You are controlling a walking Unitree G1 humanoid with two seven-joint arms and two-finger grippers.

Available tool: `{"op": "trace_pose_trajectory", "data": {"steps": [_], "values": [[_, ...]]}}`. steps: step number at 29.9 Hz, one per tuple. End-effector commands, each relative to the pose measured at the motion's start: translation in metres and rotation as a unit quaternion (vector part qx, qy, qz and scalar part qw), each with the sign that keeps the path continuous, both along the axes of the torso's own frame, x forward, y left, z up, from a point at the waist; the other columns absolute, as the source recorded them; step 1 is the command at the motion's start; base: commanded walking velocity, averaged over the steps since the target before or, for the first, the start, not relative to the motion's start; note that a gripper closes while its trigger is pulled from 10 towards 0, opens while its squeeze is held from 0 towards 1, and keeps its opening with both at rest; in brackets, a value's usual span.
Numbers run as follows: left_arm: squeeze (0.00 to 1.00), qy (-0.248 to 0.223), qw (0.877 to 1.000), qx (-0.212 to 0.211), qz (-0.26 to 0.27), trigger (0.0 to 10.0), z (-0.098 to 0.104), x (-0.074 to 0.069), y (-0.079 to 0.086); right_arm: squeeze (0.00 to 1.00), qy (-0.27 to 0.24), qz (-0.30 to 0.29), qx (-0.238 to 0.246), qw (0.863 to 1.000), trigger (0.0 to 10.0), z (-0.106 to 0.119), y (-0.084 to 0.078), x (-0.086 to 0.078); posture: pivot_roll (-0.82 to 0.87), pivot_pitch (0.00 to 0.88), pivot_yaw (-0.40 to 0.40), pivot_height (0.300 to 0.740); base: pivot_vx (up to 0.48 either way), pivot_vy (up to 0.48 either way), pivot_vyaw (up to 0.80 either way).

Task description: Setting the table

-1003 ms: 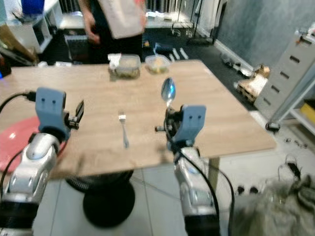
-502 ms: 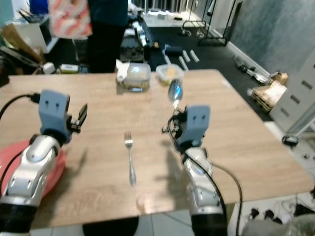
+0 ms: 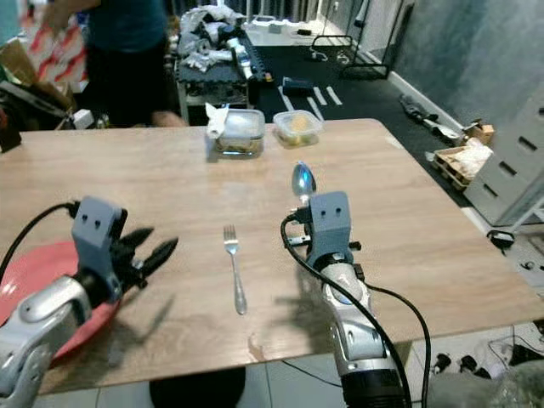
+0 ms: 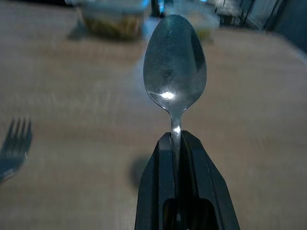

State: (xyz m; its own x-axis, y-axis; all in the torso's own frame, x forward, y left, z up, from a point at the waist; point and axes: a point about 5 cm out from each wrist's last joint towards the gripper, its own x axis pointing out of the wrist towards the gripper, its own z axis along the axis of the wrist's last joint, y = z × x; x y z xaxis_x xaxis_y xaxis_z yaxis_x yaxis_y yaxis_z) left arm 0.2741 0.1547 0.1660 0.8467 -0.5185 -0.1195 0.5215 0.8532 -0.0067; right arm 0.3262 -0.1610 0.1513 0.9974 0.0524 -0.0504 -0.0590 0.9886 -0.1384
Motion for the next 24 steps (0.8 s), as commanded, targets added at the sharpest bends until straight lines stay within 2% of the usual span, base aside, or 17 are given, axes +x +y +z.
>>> {"op": "trace_pose_trajectory", "data": {"steps": [1,6,11,13,19,20,24], "values": [[0.0,0.009,1.0,0.018,-0.019,10.0,-0.003,-0.006,-0.001,0.0,0.042,0.023,0.032,0.998,10.0,-0.009,0.007,-0.003,0.06,0.0,0.065,0.74,0.0,0.0,0.0],[0.0,0.017,0.998,0.051,-0.033,10.0,-0.005,-0.013,-0.004,0.0,0.09,0.034,0.058,0.994,10.0,-0.022,0.016,-0.002,0.06,0.0,0.058,0.74,0.0,0.0,0.0],[0.0,0.024,0.998,0.051,-0.029,10.0,-0.006,-0.015,-0.007,0.0,0.127,0.026,0.096,0.987,10.0,-0.031,0.022,-0.001,0.06,0.0,0.056,0.74,0.0,0.0,0.0],[0.0,0.027,0.998,0.053,-0.027,10.0,-0.007,-0.018,-0.008,0.0,0.151,0.031,0.148,0.977,10.0,-0.036,0.028,-0.004,0.07,0.0,0.048,0.74,0.0,0.0,0.0],[0.0,0.03,0.997,0.06,-0.024,10.0,-0.011,-0.018,-0.01,0.0,0.176,0.039,0.201,0.963,10.0,-0.038,0.035,-0.01,0.06,0.001,0.046,0.74,0.0,0.0,0.0],[0.0,0.032,0.997,0.062,-0.023,10.0,-0.011,-0.018,-0.011,0.0,0.191,0.04,0.229,0.954,10.0,-0.039,0.037,-0.015,0.05,0.0,0.047,0.74,0.0,0.0,0.0],[0.0,0.032,0.997,0.064,-0.023,10.0,-0.011,-0.018,-0.012,0.0,0.198,0.055,0.227,0.952,10.0,-0.04,0.04,-0.023,0.05,0.0,0.046,0.74,0.0,0.0,0.0]]}}
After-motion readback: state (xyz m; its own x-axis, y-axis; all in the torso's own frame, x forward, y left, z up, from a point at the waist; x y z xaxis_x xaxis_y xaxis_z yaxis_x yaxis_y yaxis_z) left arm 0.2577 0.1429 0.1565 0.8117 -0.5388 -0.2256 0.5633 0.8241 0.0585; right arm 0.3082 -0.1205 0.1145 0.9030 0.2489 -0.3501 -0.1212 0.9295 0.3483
